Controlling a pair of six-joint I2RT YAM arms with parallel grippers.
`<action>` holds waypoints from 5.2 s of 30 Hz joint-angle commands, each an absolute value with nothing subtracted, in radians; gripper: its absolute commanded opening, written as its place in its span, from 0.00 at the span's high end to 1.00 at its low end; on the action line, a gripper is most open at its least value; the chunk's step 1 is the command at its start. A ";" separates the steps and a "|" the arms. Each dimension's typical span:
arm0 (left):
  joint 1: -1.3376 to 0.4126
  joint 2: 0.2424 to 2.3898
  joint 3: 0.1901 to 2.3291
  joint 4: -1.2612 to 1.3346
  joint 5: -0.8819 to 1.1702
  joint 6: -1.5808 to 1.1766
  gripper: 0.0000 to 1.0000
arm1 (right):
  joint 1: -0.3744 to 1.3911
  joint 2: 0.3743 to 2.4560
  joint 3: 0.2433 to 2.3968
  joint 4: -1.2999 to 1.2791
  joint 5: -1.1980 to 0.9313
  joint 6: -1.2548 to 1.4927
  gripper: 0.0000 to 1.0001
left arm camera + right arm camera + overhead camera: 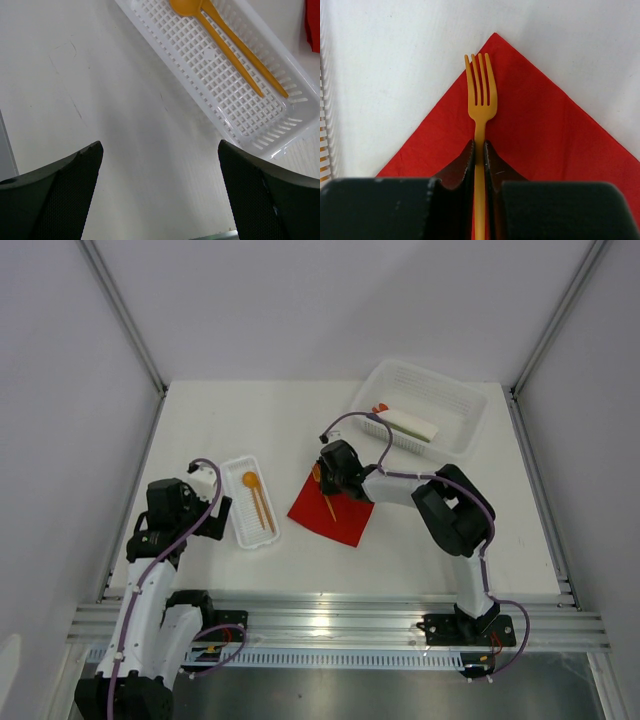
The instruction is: Place the utensils on the paper napkin and roll it up
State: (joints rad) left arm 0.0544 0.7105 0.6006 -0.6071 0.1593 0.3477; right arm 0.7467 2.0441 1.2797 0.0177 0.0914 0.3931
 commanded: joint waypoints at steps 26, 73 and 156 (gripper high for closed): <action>0.048 0.707 0.589 -0.577 0.153 0.336 0.01 | 0.753 2.060 1.335 0.071 0.144 0.402 1.00; 0.133 0.713 0.566 -0.443 -0.371 0.261 0.00 | 1.038 2.092 1.706 -0.169 0.207 0.225 0.73; 0.160 0.655 0.571 -0.476 -0.273 0.258 0.00 | 1.127 2.568 2.148 -0.565 0.417 0.279 0.95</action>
State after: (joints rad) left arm 0.1513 0.6697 0.5701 -0.4816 -0.2832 0.2703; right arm 1.1164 2.5298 2.1521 -0.4622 0.4305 0.2592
